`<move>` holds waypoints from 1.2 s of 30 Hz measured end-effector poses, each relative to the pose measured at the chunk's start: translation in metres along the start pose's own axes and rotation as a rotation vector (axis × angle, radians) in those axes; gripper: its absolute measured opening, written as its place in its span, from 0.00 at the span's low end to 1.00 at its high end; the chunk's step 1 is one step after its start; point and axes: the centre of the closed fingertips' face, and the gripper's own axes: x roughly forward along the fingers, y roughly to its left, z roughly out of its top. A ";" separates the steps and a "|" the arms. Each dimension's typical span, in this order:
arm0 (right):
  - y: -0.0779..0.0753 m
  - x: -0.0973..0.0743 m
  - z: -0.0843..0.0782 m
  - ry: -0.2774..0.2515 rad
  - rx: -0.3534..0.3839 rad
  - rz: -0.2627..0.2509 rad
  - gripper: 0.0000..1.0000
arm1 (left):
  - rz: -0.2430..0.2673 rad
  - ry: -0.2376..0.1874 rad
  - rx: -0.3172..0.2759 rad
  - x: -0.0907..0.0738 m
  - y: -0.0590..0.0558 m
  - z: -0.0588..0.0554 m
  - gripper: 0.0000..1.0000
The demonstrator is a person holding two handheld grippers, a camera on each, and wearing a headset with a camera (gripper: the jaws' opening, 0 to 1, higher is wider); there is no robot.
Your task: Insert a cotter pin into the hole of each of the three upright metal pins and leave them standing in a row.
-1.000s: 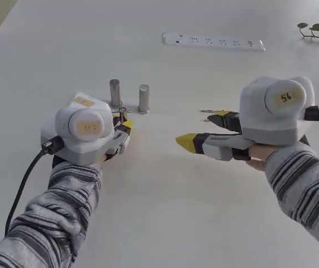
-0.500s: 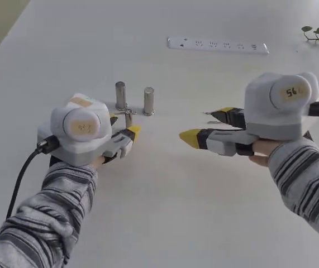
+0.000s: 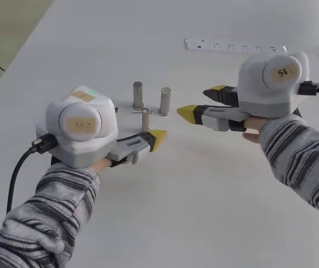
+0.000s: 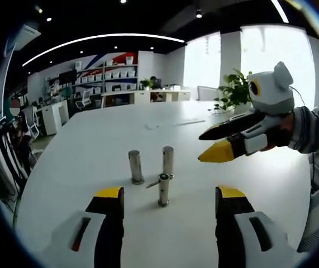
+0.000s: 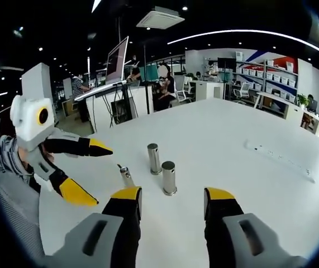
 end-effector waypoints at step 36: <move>0.010 0.057 0.004 -0.035 0.061 0.039 0.09 | -0.028 0.007 0.032 -0.027 -0.014 -0.009 0.88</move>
